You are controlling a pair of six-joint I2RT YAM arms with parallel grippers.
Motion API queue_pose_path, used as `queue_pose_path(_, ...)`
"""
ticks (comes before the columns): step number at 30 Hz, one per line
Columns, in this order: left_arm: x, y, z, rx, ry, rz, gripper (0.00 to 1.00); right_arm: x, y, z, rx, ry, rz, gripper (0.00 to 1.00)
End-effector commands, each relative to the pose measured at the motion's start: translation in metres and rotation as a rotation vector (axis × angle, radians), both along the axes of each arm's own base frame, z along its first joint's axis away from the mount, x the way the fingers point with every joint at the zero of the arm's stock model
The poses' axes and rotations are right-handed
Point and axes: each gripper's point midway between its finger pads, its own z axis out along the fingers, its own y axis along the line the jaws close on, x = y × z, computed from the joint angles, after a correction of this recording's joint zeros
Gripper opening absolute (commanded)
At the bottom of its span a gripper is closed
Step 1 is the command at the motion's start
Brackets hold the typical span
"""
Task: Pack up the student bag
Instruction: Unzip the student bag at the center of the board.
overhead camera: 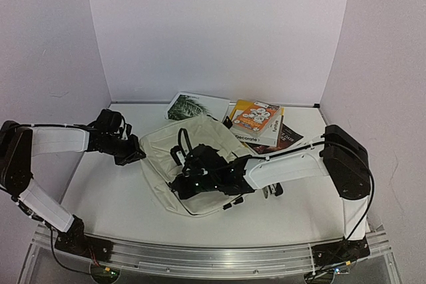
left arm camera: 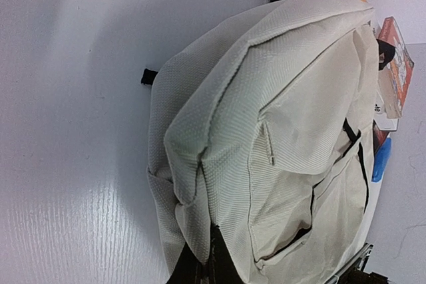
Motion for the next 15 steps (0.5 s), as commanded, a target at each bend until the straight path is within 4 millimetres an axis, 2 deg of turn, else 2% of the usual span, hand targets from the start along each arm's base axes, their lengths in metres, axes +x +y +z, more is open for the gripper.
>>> queue_pose_path(1, 0.032, 0.003, 0.021, 0.009, -0.093, 0.037, 0.0, -0.01, -0.002, 0.021, 0.052, 0.025, 0.02, 0.0)
queue_pose_path(6, 0.043, 0.006, 0.013, 0.021, -0.08, 0.044, 0.0, -0.018, -0.01, 0.008, 0.033, 0.068, 0.017, 0.0)
queue_pose_path(15, 0.071, 0.01, 0.0, 0.006, -0.068, 0.065, 0.0, -0.037, -0.02, 0.005, 0.016, 0.13, 0.041, 0.0)
